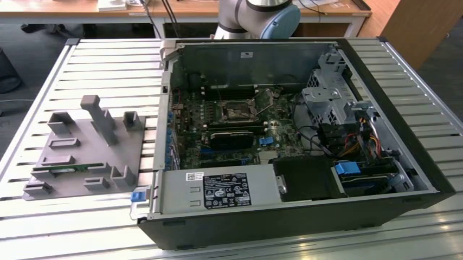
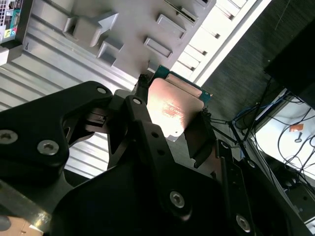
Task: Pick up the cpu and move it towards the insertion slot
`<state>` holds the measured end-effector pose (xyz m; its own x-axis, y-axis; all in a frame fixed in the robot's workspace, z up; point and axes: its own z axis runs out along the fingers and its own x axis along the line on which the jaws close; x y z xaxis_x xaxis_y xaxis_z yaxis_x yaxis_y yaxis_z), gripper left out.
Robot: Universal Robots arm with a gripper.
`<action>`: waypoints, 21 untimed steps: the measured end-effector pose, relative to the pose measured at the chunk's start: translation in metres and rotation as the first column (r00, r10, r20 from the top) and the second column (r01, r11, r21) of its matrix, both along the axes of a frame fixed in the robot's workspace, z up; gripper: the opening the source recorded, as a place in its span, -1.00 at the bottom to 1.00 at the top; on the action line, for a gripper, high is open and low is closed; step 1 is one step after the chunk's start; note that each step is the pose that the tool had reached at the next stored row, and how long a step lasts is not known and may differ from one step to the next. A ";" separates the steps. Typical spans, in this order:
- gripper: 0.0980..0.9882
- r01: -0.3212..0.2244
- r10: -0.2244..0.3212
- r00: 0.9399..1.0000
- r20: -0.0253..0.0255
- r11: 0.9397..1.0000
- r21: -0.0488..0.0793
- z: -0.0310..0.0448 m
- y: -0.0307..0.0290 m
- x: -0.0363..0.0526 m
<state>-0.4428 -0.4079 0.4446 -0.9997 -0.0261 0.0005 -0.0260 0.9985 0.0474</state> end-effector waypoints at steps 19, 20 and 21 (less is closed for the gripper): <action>0.00 0.000 0.000 1.000 -0.001 1.000 0.000 0.0170 0.0002 0.0146; 0.00 0.000 0.000 1.000 -0.001 1.000 0.000 0.0170 0.0002 0.0159; 0.00 0.000 0.000 1.000 -0.001 1.000 0.000 0.0170 0.0002 0.0173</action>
